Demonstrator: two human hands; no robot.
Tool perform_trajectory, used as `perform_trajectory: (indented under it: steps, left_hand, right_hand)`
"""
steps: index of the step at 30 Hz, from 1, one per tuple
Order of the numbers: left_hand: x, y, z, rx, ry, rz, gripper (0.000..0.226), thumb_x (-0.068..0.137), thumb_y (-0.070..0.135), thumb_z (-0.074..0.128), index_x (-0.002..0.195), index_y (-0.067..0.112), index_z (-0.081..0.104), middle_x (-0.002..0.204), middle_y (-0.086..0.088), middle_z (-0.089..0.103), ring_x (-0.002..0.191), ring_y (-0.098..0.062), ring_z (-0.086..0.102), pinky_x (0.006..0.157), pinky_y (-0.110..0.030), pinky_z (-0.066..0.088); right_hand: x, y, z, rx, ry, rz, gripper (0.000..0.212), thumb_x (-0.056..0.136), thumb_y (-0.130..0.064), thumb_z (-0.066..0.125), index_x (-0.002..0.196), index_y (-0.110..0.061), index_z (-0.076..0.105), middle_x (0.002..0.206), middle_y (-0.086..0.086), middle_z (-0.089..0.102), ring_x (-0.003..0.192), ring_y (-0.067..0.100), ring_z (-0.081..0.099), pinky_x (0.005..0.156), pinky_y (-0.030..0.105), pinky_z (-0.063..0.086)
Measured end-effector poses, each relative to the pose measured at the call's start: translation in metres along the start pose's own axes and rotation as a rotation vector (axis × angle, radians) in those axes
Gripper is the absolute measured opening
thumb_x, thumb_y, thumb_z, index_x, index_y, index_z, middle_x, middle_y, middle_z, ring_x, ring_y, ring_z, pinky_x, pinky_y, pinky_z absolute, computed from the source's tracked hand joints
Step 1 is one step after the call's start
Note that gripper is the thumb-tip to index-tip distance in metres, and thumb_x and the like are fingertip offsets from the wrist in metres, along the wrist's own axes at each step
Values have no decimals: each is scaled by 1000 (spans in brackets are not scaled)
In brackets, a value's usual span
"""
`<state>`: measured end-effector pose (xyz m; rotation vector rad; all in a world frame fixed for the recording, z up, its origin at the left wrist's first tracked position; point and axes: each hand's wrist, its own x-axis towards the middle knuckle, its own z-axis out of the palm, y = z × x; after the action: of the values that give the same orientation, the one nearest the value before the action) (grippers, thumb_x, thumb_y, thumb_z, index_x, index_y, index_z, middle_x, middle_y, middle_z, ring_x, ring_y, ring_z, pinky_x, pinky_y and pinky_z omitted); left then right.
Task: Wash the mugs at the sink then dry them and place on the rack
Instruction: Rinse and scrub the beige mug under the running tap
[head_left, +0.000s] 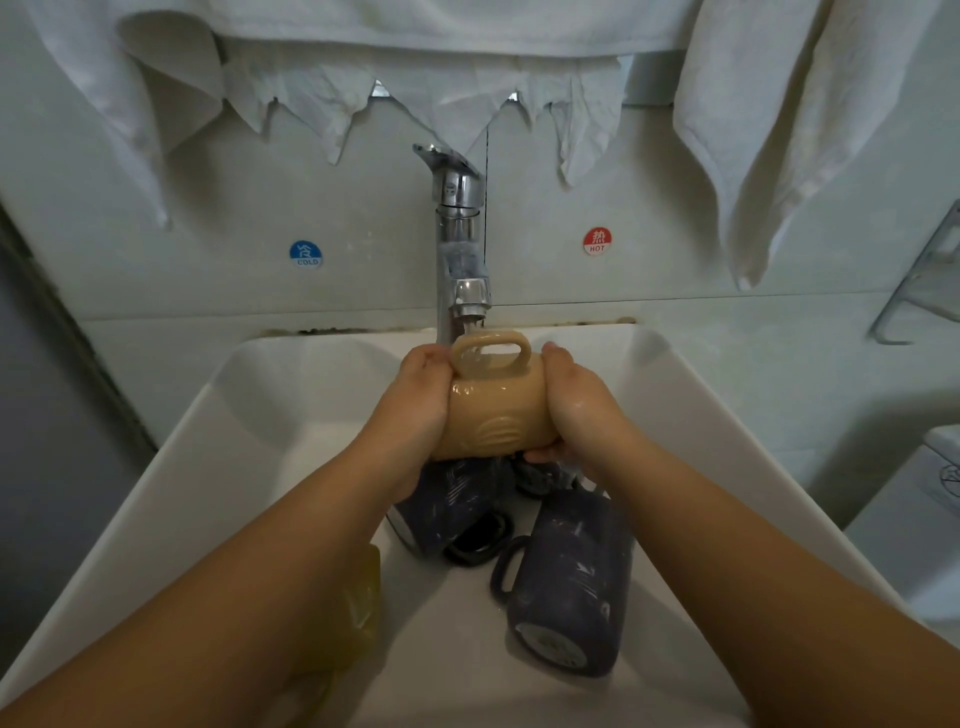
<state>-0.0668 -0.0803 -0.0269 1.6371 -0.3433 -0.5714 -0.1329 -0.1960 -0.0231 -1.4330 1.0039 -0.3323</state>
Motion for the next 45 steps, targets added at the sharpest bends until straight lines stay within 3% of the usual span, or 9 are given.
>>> perform_trajectory:
  steps: [4,8,14,17,21,27,32,41,45]
  left_hand:
    - [-2,-7,-2,-19,-81,39,42,102,26,33,143,37,32,128,-7,48,115,-32,51,102,-53,44]
    - [0,-6,-8,3,104,83,29,102,34,36,128,30,50,122,-5,55,107,-26,55,98,-50,47]
    - [-1,4,-16,-170,93,-147,46,97,53,42,133,25,49,127,-9,55,110,-32,57,96,-51,50]
    - [-2,8,-25,-134,-49,-278,56,88,61,51,130,25,46,124,-13,55,103,-34,61,75,-43,55]
    - [0,6,-38,-167,-118,-248,60,85,54,60,130,15,48,111,-17,60,81,-28,64,51,-29,52]
    - [-6,5,-26,106,-125,-40,42,92,60,44,109,24,58,104,-6,66,94,-23,64,73,-32,53]
    - [-6,11,-22,-143,-142,-33,49,97,53,41,125,17,58,116,-8,67,96,-23,67,70,-27,57]
    - [-6,1,-22,-95,-191,-18,34,102,38,40,115,13,59,113,-13,65,103,-28,66,86,-39,57]
    - [-6,4,-15,-151,-204,-34,38,102,40,38,105,12,63,108,-14,68,99,-24,67,74,-31,59]
  right_hand:
    - [-3,-2,-3,22,-27,43,40,98,-51,31,117,-18,44,111,14,51,106,41,55,73,51,57]
    - [-9,-1,5,3,-93,-49,52,99,-51,32,135,-16,43,125,13,50,108,37,54,66,47,59]
    - [-12,4,7,21,-139,-259,38,100,-46,33,124,-19,47,100,0,49,100,26,53,69,43,58]
    - [-7,3,4,20,-103,-370,20,100,-38,37,108,-25,49,98,0,54,98,23,55,89,47,52]
    - [-7,5,-5,-94,-311,-373,27,90,-35,58,114,-32,48,112,1,51,101,24,55,87,44,54]
    - [-8,2,-5,-460,-340,-447,64,71,-53,74,119,-26,42,113,-2,54,97,18,59,82,35,55]
    - [-7,0,-4,-583,-74,-416,72,74,-74,55,119,-20,41,105,0,57,91,20,59,81,44,55]
    - [-13,-1,-12,-554,-220,-396,88,70,-60,71,137,-21,30,120,0,50,102,21,56,84,39,54]
    - [-12,-2,-13,-469,-208,-381,84,74,-53,72,140,-22,30,123,1,48,99,19,54,73,30,49]
